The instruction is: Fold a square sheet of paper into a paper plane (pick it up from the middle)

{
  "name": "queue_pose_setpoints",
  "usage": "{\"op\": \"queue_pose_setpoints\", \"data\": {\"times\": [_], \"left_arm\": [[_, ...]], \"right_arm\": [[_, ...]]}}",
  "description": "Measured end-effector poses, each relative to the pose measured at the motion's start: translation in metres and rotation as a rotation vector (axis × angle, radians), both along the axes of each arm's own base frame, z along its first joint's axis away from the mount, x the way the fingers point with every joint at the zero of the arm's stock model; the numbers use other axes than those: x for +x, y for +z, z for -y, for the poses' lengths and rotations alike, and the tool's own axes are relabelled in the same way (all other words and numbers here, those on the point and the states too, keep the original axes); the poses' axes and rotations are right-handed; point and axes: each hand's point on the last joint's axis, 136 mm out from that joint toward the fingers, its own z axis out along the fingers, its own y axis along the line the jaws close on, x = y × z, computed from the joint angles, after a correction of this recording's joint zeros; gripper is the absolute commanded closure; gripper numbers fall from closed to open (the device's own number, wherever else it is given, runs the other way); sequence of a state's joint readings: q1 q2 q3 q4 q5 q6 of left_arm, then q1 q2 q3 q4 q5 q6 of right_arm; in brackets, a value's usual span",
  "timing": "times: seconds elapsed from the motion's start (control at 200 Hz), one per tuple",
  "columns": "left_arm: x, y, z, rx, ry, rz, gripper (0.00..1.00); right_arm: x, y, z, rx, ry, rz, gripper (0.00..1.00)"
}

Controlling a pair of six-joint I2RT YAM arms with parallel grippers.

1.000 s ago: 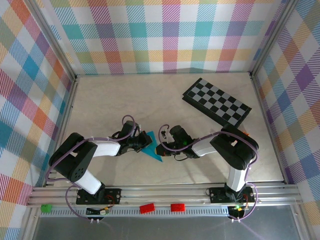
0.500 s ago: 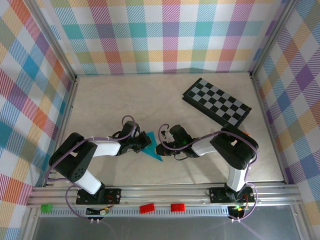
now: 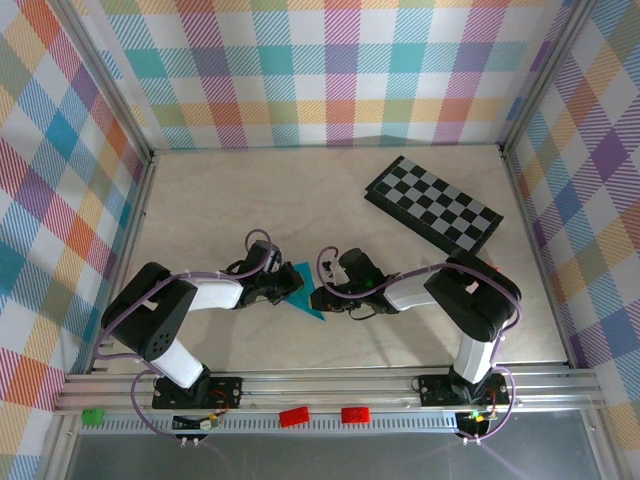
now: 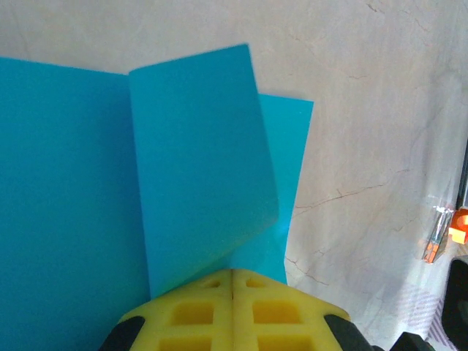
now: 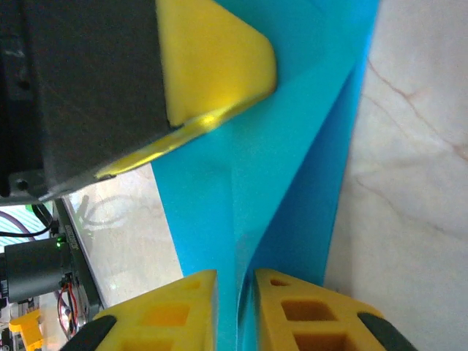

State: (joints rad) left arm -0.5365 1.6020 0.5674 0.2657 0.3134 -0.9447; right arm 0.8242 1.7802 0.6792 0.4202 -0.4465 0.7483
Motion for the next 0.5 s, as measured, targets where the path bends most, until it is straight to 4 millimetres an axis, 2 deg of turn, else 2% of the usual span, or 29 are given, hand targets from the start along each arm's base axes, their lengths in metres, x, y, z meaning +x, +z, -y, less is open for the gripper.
{"op": "queue_pose_setpoints", "data": {"times": [0.31, 0.5], "left_arm": [[0.0, 0.0, 0.001, -0.001, -0.006, 0.002, 1.0], [-0.002, 0.0, 0.003, -0.01, -0.017, -0.001, 1.0]], "right_arm": [[-0.015, -0.004, 0.014, -0.053, 0.004, -0.06, 0.93], [-0.019, -0.008, 0.017, -0.05, 0.001, -0.075, 0.91]]}}
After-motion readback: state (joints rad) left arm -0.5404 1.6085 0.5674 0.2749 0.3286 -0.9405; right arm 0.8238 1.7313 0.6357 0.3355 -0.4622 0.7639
